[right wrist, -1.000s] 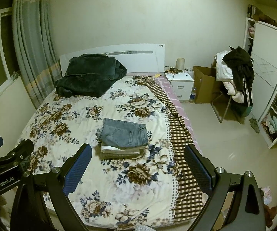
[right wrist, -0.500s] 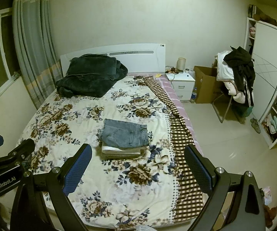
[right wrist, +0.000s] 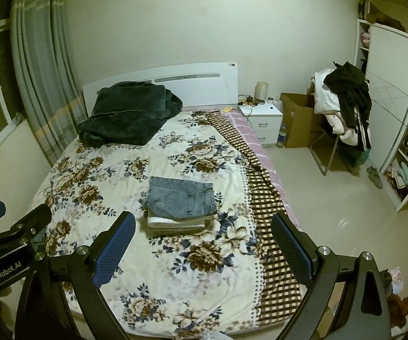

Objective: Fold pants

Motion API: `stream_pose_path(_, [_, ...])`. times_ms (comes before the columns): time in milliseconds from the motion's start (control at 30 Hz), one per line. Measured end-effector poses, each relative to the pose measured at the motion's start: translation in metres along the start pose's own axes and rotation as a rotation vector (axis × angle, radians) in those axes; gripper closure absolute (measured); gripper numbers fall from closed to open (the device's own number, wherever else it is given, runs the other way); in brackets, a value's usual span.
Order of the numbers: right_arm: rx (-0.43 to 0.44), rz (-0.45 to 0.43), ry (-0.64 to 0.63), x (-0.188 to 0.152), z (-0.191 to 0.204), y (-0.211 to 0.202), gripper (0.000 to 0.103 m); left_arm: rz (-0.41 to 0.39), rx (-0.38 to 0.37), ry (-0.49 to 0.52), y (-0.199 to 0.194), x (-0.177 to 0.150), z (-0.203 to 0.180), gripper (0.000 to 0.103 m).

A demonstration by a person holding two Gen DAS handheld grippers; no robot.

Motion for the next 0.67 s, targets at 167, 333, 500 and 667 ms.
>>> stream_pose_path(167, [0.0,-0.001,0.0,0.0005,-0.0005,0.0002,0.004,-0.005,-0.001,0.002,-0.0009,0.0013,-0.0012,0.0])
stream_pose_path(333, [0.001,0.004,0.0,-0.0023,-0.0007,0.0008,0.004,-0.002,0.0,0.004,-0.0014,0.0022,-0.0023,0.0])
stream_pose_path(500, [0.003,0.001,0.002,-0.0017,-0.001,0.0009,0.004,-0.009,0.006,0.002,-0.0026,0.0048,-0.0005,0.0])
stream_pose_path(667, [0.001,0.001,-0.002,-0.0012,-0.0012,0.0013,0.004,-0.019,0.002,0.003,-0.006,0.0057,0.0001,0.0])
Point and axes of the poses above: each gripper's, at about its wrist camera, not at the fingertips, and y roughly the way its jaws point, z to its left, x to its top, the point moved 9 cm from there along y, roughly the way its jaws point, and after that the axes turned 4 degrees about y, right-handed, at the moved point
